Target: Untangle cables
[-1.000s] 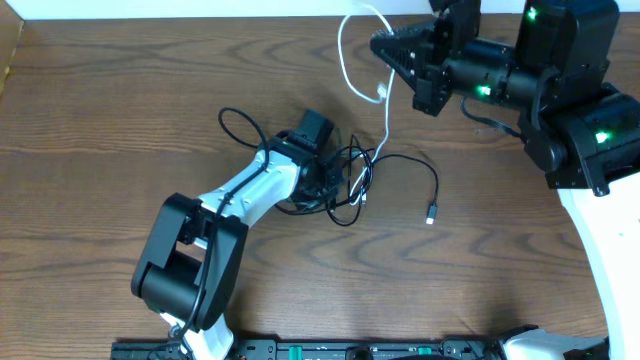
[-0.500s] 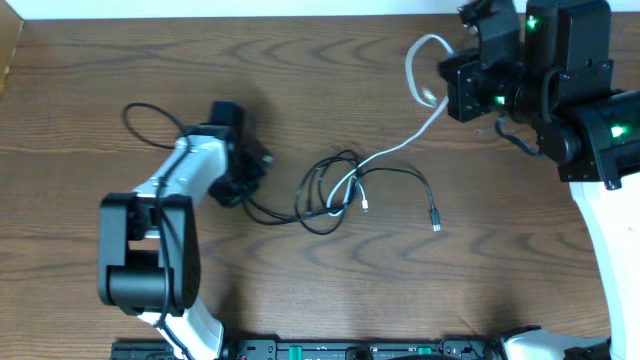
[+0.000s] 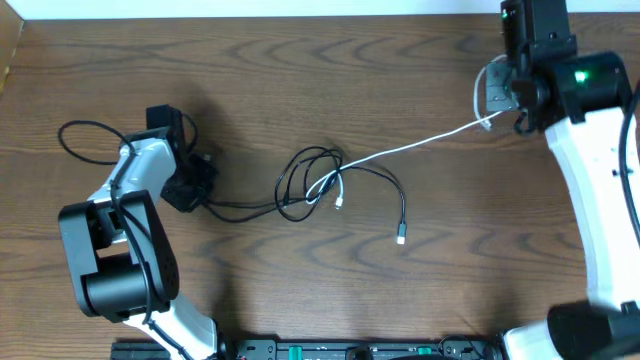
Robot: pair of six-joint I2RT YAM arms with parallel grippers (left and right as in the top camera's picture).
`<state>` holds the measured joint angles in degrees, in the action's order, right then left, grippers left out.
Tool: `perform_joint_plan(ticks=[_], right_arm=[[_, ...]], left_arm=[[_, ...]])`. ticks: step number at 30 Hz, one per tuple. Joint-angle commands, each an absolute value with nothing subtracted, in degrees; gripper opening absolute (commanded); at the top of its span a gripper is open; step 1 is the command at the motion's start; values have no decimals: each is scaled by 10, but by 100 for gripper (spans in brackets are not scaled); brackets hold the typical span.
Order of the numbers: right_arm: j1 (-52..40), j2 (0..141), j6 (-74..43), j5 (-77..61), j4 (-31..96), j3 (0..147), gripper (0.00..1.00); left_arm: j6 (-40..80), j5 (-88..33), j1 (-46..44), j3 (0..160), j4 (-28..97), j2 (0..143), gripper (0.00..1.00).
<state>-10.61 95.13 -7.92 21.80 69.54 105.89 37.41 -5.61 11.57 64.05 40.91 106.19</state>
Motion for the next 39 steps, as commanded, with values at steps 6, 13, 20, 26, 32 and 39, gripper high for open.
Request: perform_joint_plan(ticks=[6,13,20,26,32,39], right_arm=[[-32,1027,-91,145,699,1058,44],[-29,1061,-35,2,692,1058,80],[-43,1062,-25,-164,696,1051,51],[-81,1062,-25,-246,669,1015,38],[-124,1062,-40,-358,605,933,45],[-227,1062,-247,-409,400,784,28]], left_arm=[[352,-57,128,639,412,1051,8],[207,-254,124,659,406,1046,38],[191,-266,103,673,446,974,39],[198,-263,38,673,445,913,39],[231,-175,-24,672,442,924,43],[239,-160,-36,670,379,960,42]])
